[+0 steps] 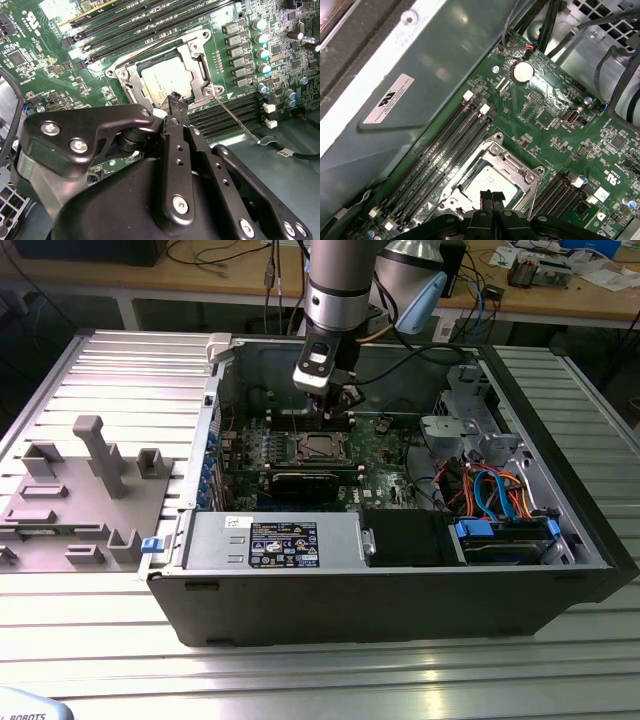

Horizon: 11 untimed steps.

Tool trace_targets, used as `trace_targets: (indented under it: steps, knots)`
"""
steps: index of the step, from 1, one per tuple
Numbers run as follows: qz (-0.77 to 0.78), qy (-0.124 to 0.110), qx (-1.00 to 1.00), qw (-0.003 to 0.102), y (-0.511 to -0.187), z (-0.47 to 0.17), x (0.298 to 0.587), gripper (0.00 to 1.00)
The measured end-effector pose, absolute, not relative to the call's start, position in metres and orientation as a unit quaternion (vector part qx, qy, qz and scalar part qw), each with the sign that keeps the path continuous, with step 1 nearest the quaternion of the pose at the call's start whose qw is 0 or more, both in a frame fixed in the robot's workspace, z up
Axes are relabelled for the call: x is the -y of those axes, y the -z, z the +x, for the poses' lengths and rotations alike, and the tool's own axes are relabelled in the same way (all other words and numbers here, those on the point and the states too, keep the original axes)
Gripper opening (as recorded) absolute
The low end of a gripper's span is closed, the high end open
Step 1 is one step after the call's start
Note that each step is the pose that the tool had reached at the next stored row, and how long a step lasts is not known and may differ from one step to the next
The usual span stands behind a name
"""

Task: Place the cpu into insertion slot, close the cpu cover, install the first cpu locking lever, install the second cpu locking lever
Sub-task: 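Install the first cpu locking lever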

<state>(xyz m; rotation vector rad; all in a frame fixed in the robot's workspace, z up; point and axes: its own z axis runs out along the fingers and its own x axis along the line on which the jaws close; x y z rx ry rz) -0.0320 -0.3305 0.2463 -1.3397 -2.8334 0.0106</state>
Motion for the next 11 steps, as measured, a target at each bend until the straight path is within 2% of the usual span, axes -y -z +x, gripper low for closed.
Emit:
trace_targets:
  steps: [11]
  knots:
    - [-0.415,-0.003,0.91,0.004,-0.2463,-0.032,0.3305,0.11]
